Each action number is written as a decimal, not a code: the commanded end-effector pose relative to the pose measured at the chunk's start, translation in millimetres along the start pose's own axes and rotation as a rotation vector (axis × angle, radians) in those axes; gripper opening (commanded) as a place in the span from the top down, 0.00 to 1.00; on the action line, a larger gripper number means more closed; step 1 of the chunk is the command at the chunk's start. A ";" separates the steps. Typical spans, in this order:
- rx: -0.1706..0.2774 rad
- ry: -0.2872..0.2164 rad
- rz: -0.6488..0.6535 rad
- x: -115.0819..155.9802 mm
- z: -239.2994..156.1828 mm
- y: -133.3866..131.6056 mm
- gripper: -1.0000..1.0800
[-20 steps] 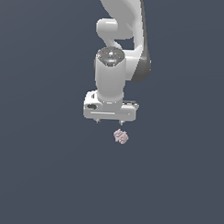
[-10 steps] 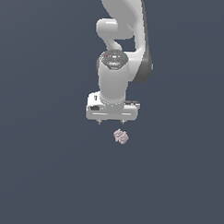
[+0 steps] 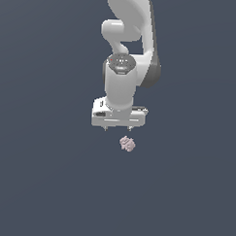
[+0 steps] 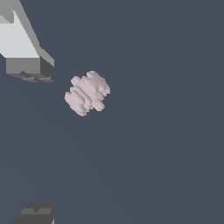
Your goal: Pick up the object and move it to a goal position.
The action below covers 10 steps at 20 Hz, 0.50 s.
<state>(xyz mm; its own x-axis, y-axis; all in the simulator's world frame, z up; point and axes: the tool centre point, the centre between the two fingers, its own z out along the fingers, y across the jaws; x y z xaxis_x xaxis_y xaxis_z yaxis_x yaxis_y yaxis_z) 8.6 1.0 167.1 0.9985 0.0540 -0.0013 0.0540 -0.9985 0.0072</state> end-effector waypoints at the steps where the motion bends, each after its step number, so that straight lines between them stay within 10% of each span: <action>1: 0.000 -0.001 -0.011 0.0 1.3 -0.7 0.04; 10: -0.003 -0.001 -0.136 1.6 14.7 -8.6 0.04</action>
<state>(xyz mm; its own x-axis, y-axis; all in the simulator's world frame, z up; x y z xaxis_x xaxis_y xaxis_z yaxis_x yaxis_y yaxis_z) 9.6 7.7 155.5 0.9868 0.1616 -0.0032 0.1616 -0.9868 0.0097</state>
